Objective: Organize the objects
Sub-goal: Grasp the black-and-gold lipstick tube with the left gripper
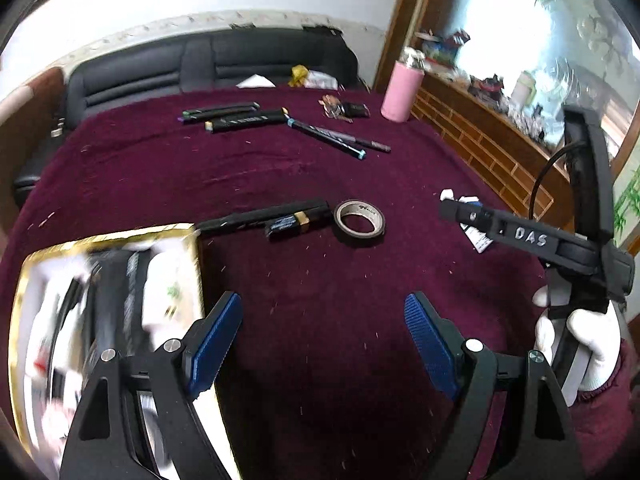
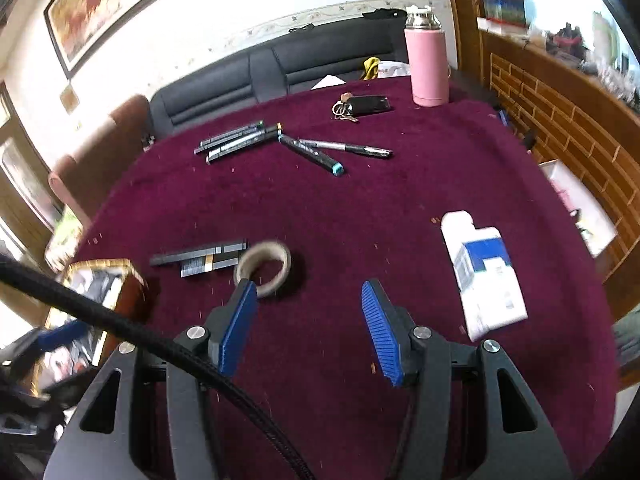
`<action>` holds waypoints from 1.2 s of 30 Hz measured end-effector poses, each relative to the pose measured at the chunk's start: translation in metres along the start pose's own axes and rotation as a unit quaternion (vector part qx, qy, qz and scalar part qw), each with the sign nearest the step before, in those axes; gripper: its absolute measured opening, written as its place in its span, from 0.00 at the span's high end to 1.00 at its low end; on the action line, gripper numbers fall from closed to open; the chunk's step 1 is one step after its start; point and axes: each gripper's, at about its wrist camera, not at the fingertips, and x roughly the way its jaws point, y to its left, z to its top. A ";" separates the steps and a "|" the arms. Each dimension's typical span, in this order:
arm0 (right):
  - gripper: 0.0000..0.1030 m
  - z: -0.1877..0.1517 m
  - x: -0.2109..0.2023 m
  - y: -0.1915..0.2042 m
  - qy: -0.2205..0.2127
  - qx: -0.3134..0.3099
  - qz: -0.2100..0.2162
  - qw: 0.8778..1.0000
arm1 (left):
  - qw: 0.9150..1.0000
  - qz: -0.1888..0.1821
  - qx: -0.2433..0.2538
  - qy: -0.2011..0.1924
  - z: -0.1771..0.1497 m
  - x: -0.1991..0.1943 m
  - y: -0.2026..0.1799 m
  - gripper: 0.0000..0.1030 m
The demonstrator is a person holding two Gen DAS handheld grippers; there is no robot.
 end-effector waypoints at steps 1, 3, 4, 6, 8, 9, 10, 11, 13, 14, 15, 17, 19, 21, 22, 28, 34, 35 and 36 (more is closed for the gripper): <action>0.48 -0.001 0.005 -0.001 0.001 0.001 0.008 1.000 | 1.000 0.003 0.012 0.006 0.006 0.009 -0.001 0.24; 0.48 -0.006 0.013 -0.005 0.003 0.004 0.022 1.000 | 0.999 0.005 0.035 0.025 0.017 0.029 -0.002 0.25; 0.48 -0.008 0.017 -0.007 0.005 0.006 0.026 1.000 | 0.999 0.009 0.041 0.031 0.020 0.036 -0.002 0.25; 0.48 -0.010 0.025 -0.013 0.015 0.015 0.030 0.999 | 0.996 0.020 0.069 0.055 0.028 0.059 -0.005 0.28; 0.48 -0.010 0.029 -0.021 0.028 0.032 0.039 0.998 | 0.992 0.033 0.094 0.071 0.032 0.076 -0.007 0.37; 0.48 -0.010 0.030 -0.024 0.028 0.037 0.041 0.998 | 0.990 0.033 0.108 0.084 0.036 0.088 -0.009 0.41; 0.48 -0.009 0.030 -0.028 0.026 0.041 0.043 0.998 | 0.988 0.036 0.118 0.090 0.039 0.097 -0.010 0.42; 0.48 -0.008 0.029 -0.030 0.024 0.044 0.045 0.998 | 0.986 0.037 0.126 0.098 0.042 0.106 -0.012 0.44; 0.48 -0.008 0.027 -0.034 0.019 0.052 0.049 0.997 | 0.984 0.041 0.144 0.097 0.051 0.118 -0.016 0.44; 0.48 -0.008 0.026 -0.035 0.017 0.054 0.050 0.997 | 0.984 0.036 0.146 0.099 0.056 0.123 -0.017 0.44; 0.48 -0.008 0.025 -0.037 0.015 0.058 0.052 0.997 | 0.984 0.027 0.145 0.104 0.062 0.126 -0.017 0.44; 0.48 -0.008 0.027 -0.039 0.016 0.063 0.051 0.997 | 0.981 0.021 0.158 0.114 0.070 0.132 -0.019 0.44; 0.48 -0.009 0.030 -0.041 0.021 0.069 0.052 0.996 | 0.978 0.016 0.170 0.119 0.074 0.135 -0.021 0.43; 0.48 -0.008 0.033 -0.042 0.026 0.071 0.053 0.996 | 0.974 0.016 0.192 0.119 0.076 0.136 -0.024 0.43; 0.48 -0.009 0.034 -0.042 0.026 0.070 0.053 0.996 | 0.972 0.018 0.202 0.119 0.077 0.136 -0.026 0.43; 0.48 -0.009 0.035 -0.042 0.026 0.070 0.052 0.996 | 0.933 0.056 0.343 0.092 0.077 0.133 -0.051 0.43; 0.48 -0.010 0.039 -0.045 0.034 0.076 0.050 0.995 | 0.936 0.003 0.321 0.147 0.094 0.146 -0.041 0.46; 0.48 -0.010 0.040 -0.046 0.036 0.079 0.050 0.995 | 0.939 -0.013 0.305 0.160 0.095 0.147 -0.038 0.56; 0.48 -0.010 0.040 -0.048 0.038 0.081 0.050 0.995 | 0.941 -0.043 0.284 0.178 0.095 0.148 -0.035 0.59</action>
